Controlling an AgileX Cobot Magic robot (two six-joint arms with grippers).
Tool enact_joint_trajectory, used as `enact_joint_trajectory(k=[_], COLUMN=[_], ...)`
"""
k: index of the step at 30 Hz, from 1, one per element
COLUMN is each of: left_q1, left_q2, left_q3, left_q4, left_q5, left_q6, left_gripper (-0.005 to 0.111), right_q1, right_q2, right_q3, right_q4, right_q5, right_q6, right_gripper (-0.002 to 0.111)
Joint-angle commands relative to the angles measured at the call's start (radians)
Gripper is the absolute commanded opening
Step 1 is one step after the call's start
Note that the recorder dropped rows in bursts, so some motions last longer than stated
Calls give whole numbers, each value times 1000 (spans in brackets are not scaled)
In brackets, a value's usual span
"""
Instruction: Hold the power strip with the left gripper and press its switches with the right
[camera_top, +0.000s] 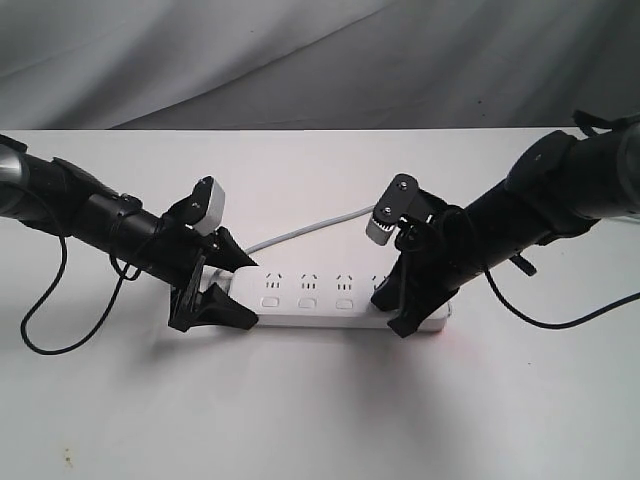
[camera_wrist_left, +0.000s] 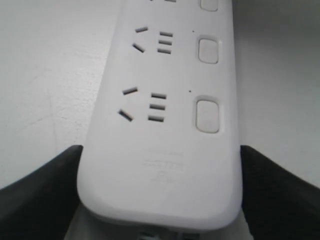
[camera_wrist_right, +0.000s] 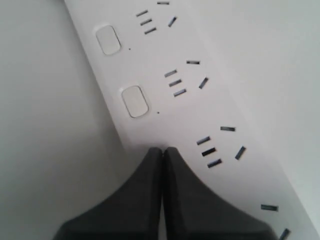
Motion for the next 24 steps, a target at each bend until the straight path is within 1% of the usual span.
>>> enact_joint_trajectory(k=[1, 4, 10, 15, 18, 21, 24], left_q1=[1, 1, 1, 1, 1, 1, 1], left_q2=[17, 17, 17, 17, 17, 17, 17], left_q3=[10, 10, 10, 10, 10, 10, 10], left_q4=[77, 77, 77, 77, 77, 77, 77], left_q5=[-72, -72, -72, -72, -72, -72, -72], left_q6=[-18, -18, -18, -18, -18, -18, -18], left_gripper=[68, 68, 68, 68, 68, 68, 68], right_q1=[8, 8, 18, 14, 14, 14, -2], right_q2=[19, 21, 98, 93, 91, 91, 91], right_q3=[13, 13, 13, 13, 13, 14, 14], right_q4=[-30, -51, -52, -66, -153, -287, -310], right_q5=[7, -54, -54, -50, -53, -53, -53], right_q6=[-14, -14, -3, 1, 72, 181, 203], right_gripper=[0, 0, 0, 0, 0, 0, 0])
